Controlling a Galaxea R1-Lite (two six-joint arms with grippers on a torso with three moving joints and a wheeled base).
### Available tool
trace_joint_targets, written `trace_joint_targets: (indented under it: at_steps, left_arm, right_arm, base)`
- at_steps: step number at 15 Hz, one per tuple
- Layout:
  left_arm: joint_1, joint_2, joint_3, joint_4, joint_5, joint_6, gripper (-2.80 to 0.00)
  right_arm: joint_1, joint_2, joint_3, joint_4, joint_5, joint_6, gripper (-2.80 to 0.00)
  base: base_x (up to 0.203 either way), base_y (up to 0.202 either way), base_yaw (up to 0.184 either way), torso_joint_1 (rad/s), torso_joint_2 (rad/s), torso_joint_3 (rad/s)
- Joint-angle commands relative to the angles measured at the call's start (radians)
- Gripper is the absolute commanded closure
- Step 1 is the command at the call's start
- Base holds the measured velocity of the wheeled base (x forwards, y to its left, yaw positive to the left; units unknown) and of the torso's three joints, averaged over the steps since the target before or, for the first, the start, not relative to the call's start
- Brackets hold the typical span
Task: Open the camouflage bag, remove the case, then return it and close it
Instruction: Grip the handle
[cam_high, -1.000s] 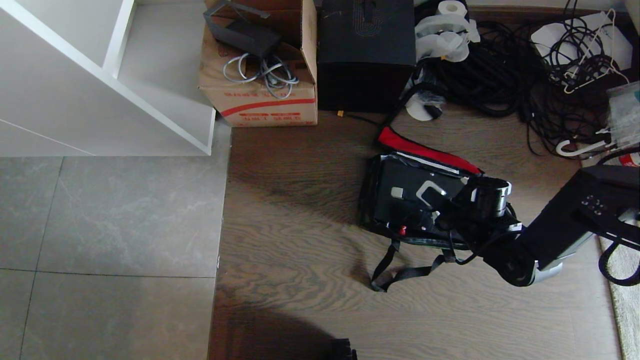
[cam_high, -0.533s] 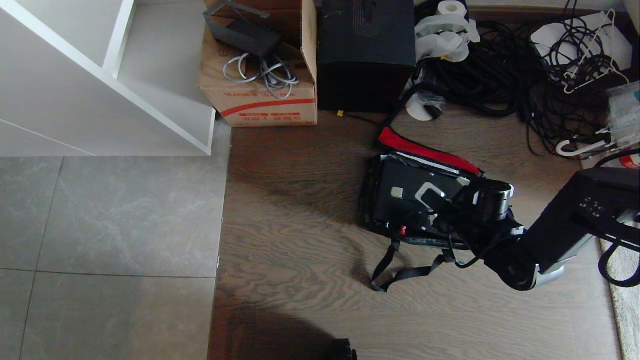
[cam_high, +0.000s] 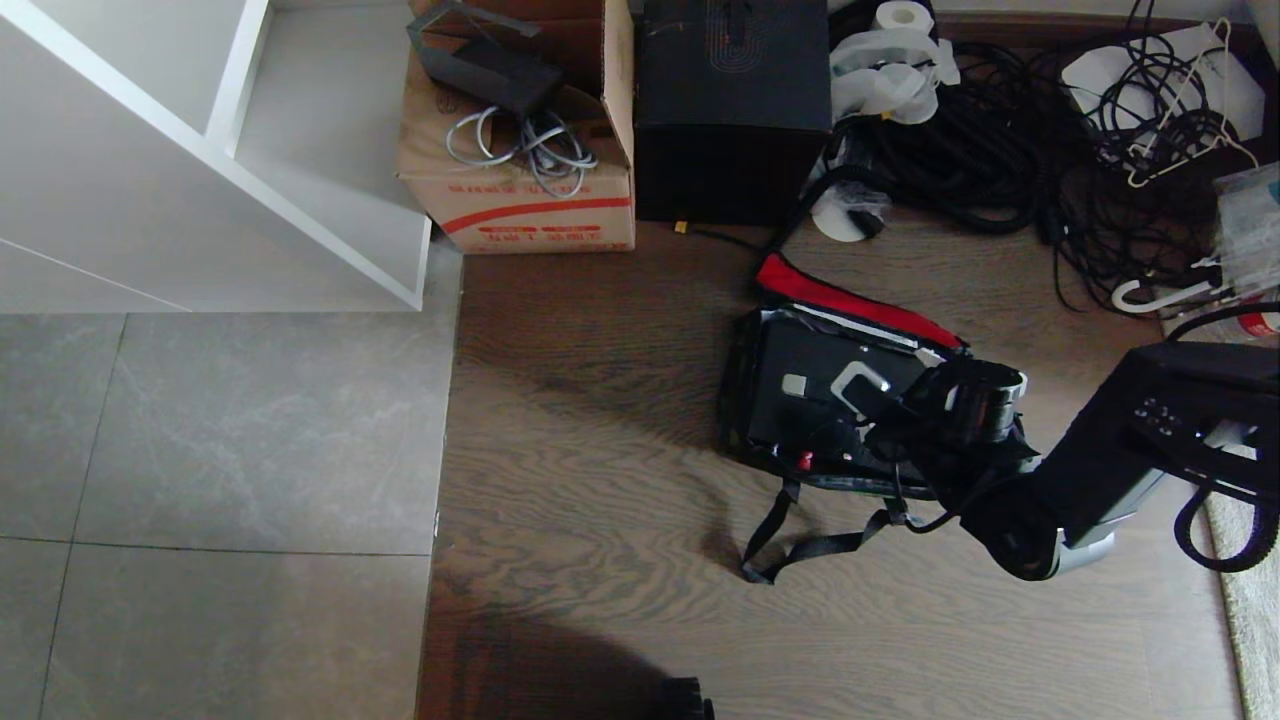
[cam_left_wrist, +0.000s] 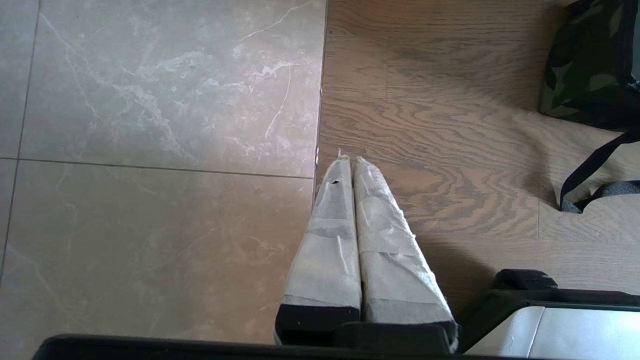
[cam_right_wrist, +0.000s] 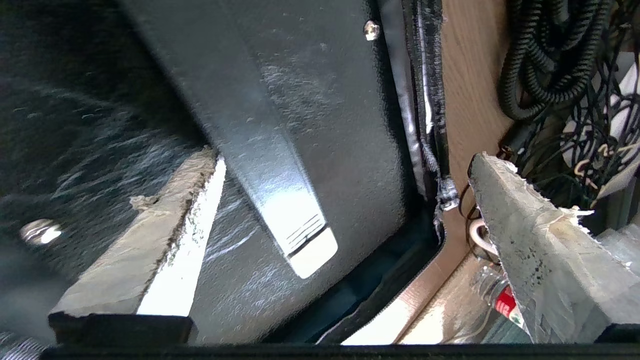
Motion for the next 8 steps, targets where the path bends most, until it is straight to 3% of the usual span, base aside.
trace_joint_targets:
  at_steps: [1,8]
  left_arm:
    - [0.000,0.002,0.000,0.000,0.000,0.000,0.00]
    - [0.000,0.002,-0.001,0.000,0.000,0.000,0.00]
  right_arm:
    - [-0.013,0.028,-0.037,-0.005,-0.004,-0.006,-2.80]
    - [-0.043,0.048,-0.190,0.006,-0.018,0.003,-2.80]
  base:
    - [0.000,0.000,0.000,0.000,0.00,0.000]
    - [0.000,0.000,0.000,0.000,0.00,0.000]
